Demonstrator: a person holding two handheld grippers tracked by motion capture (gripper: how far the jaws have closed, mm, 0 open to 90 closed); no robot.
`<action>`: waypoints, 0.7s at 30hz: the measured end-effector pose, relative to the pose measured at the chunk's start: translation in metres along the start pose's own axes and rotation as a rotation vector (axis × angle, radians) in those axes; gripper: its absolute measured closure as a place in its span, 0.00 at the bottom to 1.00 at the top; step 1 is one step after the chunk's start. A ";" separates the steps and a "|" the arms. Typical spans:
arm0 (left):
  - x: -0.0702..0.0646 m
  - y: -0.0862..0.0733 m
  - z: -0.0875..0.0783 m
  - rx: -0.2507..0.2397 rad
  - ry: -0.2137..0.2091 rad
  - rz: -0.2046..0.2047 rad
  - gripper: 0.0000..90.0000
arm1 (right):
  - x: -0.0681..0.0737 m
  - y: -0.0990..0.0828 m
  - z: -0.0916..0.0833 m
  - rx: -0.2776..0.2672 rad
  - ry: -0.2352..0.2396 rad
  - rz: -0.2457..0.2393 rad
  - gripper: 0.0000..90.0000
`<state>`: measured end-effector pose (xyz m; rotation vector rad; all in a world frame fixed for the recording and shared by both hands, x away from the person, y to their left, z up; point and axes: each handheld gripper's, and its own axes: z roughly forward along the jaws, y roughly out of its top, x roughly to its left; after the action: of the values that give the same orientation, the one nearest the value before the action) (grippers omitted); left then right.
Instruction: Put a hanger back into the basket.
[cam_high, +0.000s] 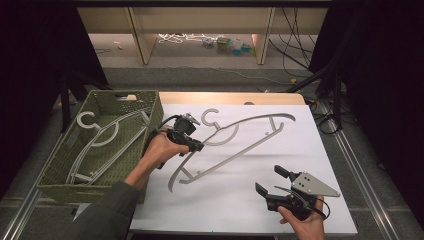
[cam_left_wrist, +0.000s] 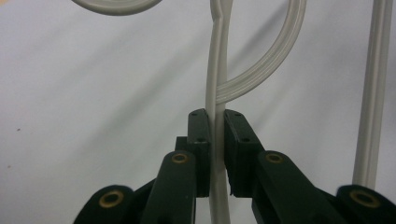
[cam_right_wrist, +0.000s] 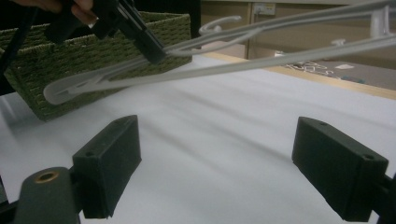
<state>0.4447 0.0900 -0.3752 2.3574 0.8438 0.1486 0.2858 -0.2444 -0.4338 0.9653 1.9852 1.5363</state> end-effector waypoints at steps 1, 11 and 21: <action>-0.001 0.001 -0.004 -0.014 0.004 -0.008 0.91 | 0.000 0.000 0.000 0.001 -0.001 0.000 0.18; -0.006 0.016 -0.053 -0.079 -0.007 0.017 0.91 | 0.000 0.000 0.000 0.001 -0.007 -0.001 0.18; 0.015 0.011 -0.110 -0.180 -0.042 -0.065 0.91 | 0.000 0.000 0.000 0.001 -0.008 0.001 0.18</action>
<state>0.4294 0.1495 -0.2815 2.1555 0.8488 0.1412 0.2858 -0.2440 -0.4341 0.9711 1.9810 1.5296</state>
